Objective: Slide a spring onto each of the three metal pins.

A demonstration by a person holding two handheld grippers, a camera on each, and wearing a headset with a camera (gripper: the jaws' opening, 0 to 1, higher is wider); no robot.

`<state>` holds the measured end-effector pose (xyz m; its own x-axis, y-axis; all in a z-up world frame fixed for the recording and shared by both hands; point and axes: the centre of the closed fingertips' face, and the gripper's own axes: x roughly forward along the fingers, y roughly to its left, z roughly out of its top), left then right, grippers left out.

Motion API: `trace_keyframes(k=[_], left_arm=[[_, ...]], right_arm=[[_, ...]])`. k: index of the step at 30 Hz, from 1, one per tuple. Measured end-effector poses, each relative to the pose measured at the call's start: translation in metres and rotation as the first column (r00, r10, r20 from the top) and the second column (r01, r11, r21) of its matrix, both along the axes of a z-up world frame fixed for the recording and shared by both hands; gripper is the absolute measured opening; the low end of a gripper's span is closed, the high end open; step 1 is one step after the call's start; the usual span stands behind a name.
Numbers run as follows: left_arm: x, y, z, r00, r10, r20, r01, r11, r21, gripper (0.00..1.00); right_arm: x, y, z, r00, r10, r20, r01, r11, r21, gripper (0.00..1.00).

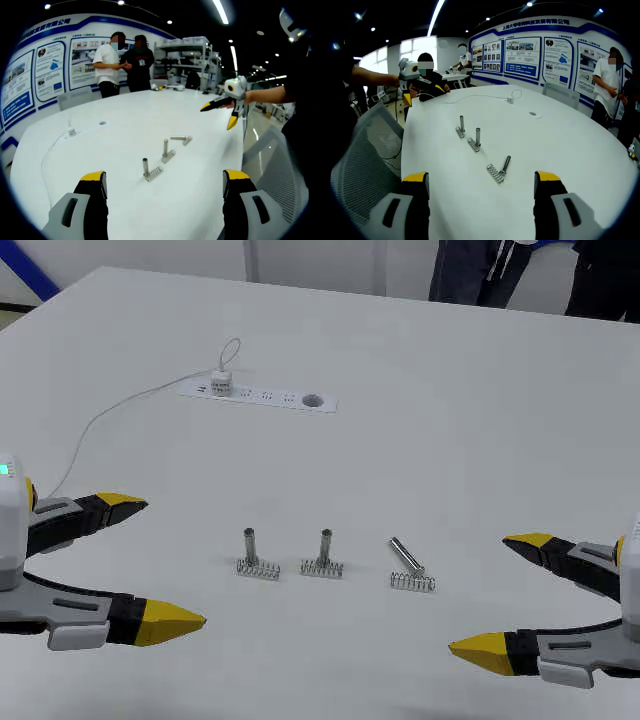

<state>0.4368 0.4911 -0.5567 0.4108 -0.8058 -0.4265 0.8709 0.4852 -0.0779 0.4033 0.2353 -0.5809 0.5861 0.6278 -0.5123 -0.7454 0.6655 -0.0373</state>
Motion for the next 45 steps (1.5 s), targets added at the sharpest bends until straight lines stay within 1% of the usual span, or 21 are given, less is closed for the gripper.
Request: trace_keyframes(k=[6,15,20,27,33,45], left_arm=[[0.000,0.000,0.000,1.000,-0.004,0.001,0.004,1.000,-0.005,0.98],[0.000,0.001,0.000,1.000,-0.005,0.002,0.005,1.000,-0.007,0.98],[0.000,0.003,0.000,1.000,-0.006,0.002,0.006,1.000,-0.007,0.98],[0.001,0.003,0.002,1.000,0.000,0.005,0.000,1.000,-0.015,0.98],[0.000,0.002,0.000,1.000,-0.005,0.002,0.005,1.000,-0.012,0.98],[0.001,0.000,0.000,1.000,-0.014,0.002,0.014,1.000,-0.011,0.98]], right_arm=[[-0.002,0.000,0.000,1.000,-0.001,-0.003,0.001,1.000,-0.011,0.87],[-0.005,-0.001,0.000,1.000,-0.008,-0.006,0.008,1.000,-0.014,0.87],[-0.005,-0.001,0.001,1.000,-0.013,-0.001,0.013,1.000,-0.010,0.87],[-0.006,-0.001,-0.001,1.000,-0.019,-0.004,0.019,1.000,-0.008,0.87],[-0.009,-0.004,-0.004,1.000,-0.027,-0.011,0.027,1.000,-0.008,0.87],[-0.012,-0.006,-0.003,0.999,-0.042,-0.009,0.042,0.999,-0.003,0.87]])
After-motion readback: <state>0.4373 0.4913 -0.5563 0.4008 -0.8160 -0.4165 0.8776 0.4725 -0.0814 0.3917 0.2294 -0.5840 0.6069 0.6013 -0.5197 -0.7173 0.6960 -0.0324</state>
